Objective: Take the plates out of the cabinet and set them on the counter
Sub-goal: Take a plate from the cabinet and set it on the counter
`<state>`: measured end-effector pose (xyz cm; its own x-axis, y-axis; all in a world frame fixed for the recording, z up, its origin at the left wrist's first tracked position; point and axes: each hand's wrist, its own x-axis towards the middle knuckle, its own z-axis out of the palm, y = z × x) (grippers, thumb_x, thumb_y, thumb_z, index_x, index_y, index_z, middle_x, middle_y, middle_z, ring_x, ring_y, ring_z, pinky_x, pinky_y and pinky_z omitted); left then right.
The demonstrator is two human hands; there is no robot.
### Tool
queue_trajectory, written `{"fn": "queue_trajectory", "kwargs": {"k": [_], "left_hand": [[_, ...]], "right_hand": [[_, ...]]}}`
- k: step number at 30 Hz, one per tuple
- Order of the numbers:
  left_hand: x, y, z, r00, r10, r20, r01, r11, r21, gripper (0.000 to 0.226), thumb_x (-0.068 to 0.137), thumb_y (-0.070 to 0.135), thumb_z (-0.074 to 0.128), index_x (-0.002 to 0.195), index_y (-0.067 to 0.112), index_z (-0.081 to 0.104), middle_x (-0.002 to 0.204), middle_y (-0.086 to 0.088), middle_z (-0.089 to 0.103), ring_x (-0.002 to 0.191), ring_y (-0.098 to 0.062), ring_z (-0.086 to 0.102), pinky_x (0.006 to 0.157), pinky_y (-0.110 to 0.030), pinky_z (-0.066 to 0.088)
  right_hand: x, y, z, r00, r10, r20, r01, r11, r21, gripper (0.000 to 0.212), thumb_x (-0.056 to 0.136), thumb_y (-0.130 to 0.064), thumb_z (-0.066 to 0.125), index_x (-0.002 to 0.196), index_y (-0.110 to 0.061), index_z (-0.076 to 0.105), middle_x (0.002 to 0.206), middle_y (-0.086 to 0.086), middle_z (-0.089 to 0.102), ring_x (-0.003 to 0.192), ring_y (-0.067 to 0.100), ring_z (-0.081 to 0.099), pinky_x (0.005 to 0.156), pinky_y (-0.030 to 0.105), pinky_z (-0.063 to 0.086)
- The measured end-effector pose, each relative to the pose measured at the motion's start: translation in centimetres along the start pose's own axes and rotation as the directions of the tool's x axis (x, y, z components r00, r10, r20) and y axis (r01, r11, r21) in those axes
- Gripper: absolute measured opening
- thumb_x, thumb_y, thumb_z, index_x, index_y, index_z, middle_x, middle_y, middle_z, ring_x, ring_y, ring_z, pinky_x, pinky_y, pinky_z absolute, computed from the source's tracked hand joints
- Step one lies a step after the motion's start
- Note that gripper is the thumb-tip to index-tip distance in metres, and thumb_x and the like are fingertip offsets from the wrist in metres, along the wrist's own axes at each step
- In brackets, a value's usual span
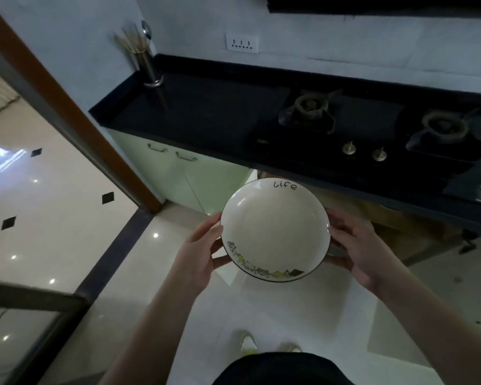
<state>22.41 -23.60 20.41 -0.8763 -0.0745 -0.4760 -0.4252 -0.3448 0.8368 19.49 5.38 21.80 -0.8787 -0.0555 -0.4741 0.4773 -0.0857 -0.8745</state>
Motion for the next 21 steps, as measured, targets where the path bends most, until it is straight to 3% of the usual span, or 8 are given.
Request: {"fn": "queue_trajectory", "kwargs": {"k": [8,11,16,21], "left_hand": [[-4.9,0.5,-5.4,0.979,0.07,-0.193,-0.08,0.996,-0.042,0.027,0.099,0.019,0.054,0.117,0.029,0.07,0.115,-0.005,0.072,0.104,-0.028,0.07,0.077,-0.048,0.059],[-6.3,1.1,-8.8,0.963,0.084,-0.257,-0.107,0.991,-0.075,0.027,0.099,0.021,0.055,0.12,0.029,0.069,0.115,-0.006,0.072,0.103,-0.028,0.07,0.076,-0.048,0.06],[-6.9,2.4,-15.1,0.935,0.104,-0.339,-0.161,0.977,-0.144,0.023,0.097,0.022,0.058,0.112,0.031,0.073,0.111,-0.006,0.074,0.098,-0.027,0.072,0.071,-0.045,0.06],[-6.6,4.7,-22.0,0.916,0.155,-0.37,-0.215,0.969,-0.126,0.023,0.094,0.026,0.061,0.111,0.036,0.072,0.11,-0.001,0.074,0.097,-0.023,0.072,0.071,-0.042,0.06]], "right_hand": [[1.3,0.0,6.4,0.981,0.013,0.196,-0.005,0.999,-0.042,0.034,0.1,-0.011,0.049,0.124,-0.029,0.062,0.116,-0.006,0.068,0.104,0.016,0.067,0.071,0.042,0.061],[1.6,0.2,10.4,0.966,0.01,0.26,0.008,0.998,-0.065,0.032,0.099,-0.01,0.048,0.116,-0.031,0.065,0.108,-0.003,0.069,0.095,0.014,0.069,0.063,0.037,0.06],[3.3,0.6,18.0,0.945,0.017,0.327,0.022,0.993,-0.116,0.032,0.1,-0.011,0.048,0.112,-0.033,0.068,0.108,0.008,0.07,0.095,0.023,0.068,0.067,0.04,0.059],[4.7,0.4,26.6,0.936,-0.001,0.353,0.062,0.985,-0.163,0.034,0.099,-0.011,0.05,0.109,-0.037,0.069,0.107,0.003,0.072,0.091,0.018,0.068,0.062,0.034,0.057]]}}
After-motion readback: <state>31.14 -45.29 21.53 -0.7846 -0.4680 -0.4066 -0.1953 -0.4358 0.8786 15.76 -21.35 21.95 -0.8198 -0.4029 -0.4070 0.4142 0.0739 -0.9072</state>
